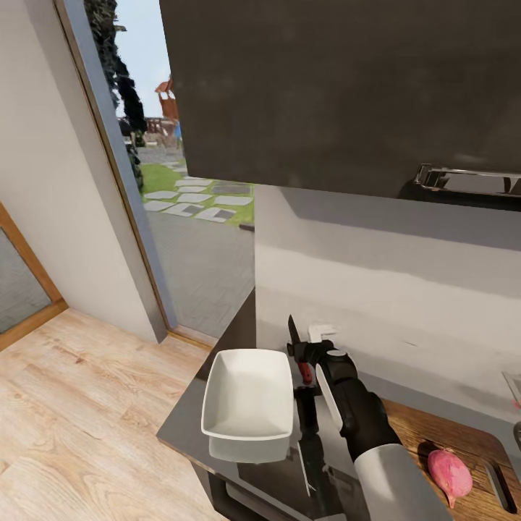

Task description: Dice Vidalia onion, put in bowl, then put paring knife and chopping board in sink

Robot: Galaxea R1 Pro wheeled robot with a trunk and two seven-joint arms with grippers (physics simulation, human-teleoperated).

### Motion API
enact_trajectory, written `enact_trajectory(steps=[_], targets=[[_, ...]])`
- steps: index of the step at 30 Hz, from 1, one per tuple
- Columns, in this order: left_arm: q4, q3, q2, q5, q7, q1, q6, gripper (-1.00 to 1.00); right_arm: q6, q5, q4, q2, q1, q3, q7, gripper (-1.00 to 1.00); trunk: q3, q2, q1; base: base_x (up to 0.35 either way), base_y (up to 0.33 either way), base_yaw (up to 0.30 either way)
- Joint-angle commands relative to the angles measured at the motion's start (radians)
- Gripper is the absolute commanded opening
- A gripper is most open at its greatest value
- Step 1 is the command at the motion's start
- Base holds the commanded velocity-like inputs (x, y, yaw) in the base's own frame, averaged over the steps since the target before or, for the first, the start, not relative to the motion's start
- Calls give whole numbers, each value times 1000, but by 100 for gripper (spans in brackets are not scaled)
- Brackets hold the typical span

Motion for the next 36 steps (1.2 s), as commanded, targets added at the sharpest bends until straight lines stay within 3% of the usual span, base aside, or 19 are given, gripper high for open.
enact_trajectory(steps=[1,36], targets=[[-1,-6,2,6,9,0,-2,100,6,9,7,-2,-1,2,1,100,-2,-2,1,0,0,0],[9,-6,1,7,9,-1,-2,100,11,9,26,-12,-1,-1,-2,100,-2,-2,1,0,0,0]])
